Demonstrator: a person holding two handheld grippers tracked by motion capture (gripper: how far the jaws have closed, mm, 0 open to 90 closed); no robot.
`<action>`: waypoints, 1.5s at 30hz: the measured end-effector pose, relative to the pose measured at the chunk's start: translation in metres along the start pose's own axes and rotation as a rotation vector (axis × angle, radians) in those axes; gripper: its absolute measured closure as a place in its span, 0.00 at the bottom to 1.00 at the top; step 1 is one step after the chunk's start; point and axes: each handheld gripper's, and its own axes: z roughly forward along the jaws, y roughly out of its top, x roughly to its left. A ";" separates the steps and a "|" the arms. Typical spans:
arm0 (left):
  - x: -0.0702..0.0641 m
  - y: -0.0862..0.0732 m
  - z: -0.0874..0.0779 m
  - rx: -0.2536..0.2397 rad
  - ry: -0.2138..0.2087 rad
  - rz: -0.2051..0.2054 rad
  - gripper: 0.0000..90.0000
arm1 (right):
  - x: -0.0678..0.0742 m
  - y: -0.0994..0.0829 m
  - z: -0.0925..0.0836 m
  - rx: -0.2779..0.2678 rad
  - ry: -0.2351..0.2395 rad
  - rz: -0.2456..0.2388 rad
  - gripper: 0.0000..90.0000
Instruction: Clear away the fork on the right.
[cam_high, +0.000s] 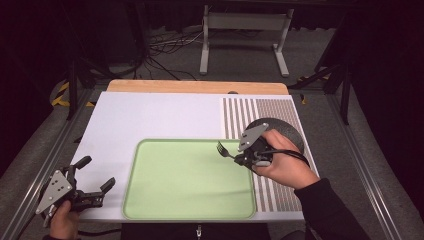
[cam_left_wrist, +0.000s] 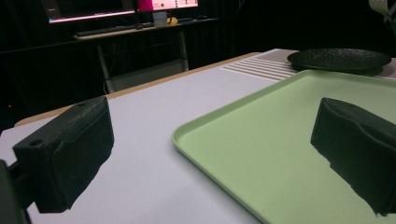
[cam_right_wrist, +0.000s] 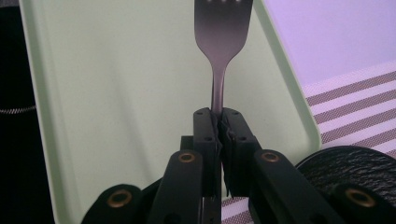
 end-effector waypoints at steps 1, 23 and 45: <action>0.000 0.000 0.000 0.000 0.000 0.000 0.00 | 0.000 0.001 0.001 0.001 0.002 0.016 0.94; 0.000 0.000 0.000 -0.002 -0.002 -0.001 0.00 | 0.012 0.013 0.027 0.033 -0.048 0.374 0.94; 0.000 0.000 0.001 0.000 -0.011 0.005 0.00 | 0.010 0.005 0.048 0.147 -0.032 0.674 0.94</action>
